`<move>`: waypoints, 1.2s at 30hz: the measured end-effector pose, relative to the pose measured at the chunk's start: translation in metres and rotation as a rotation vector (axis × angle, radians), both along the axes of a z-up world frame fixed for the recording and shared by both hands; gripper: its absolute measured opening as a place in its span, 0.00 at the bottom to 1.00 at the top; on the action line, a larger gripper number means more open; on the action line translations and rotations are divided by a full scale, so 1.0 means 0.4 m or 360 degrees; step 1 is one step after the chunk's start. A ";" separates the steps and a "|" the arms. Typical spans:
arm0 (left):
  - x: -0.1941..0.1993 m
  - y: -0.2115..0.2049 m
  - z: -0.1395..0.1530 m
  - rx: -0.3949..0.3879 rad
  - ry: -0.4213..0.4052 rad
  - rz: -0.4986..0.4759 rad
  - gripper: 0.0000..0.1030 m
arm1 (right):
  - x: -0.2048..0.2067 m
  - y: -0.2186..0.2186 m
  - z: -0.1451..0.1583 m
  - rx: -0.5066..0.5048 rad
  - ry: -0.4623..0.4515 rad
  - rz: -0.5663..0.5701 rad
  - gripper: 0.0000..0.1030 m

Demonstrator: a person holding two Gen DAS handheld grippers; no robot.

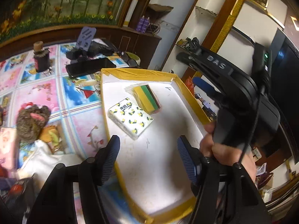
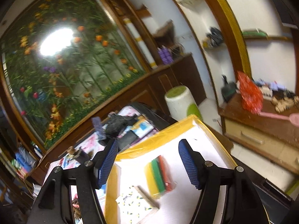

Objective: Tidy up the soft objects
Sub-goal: 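Withdraw both grippers from the box and turn back toward the pile, then grasp the black printed snack bag with the right gripper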

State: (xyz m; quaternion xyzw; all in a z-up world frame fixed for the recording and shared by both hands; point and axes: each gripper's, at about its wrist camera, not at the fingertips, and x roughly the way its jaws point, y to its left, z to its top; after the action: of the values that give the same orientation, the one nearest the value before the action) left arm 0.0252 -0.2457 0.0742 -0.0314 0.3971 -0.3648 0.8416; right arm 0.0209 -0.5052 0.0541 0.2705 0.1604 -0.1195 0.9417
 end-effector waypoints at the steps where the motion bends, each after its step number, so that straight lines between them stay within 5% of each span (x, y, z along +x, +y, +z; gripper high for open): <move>1: -0.019 0.014 0.003 0.0002 -0.0027 -0.0007 0.62 | -0.010 0.022 0.009 -0.0060 -0.0033 0.0015 0.69; 8: -0.151 0.128 0.019 0.0013 -0.0285 -0.0015 0.63 | -0.119 0.188 0.031 -0.0324 -0.0249 0.0110 0.75; 14: -0.194 0.252 0.012 0.0025 -0.0357 0.0053 0.68 | -0.196 0.353 0.040 -0.0590 -0.0418 0.0191 0.83; 24: -0.187 0.473 -0.017 0.0008 -0.0298 0.0312 0.70 | -0.174 0.464 0.016 -0.0685 -0.0339 0.0407 0.83; 36: -0.198 0.433 -0.029 0.0095 -0.0329 0.0189 0.76 | -0.138 0.463 0.002 -0.0720 -0.0281 0.0399 0.84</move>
State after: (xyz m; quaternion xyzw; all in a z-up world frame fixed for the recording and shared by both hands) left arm -0.0541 -0.0727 0.0625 0.0082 0.3164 -0.3036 0.8987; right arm -0.0344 -0.3200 0.0548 0.0407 0.0792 -0.0106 0.9960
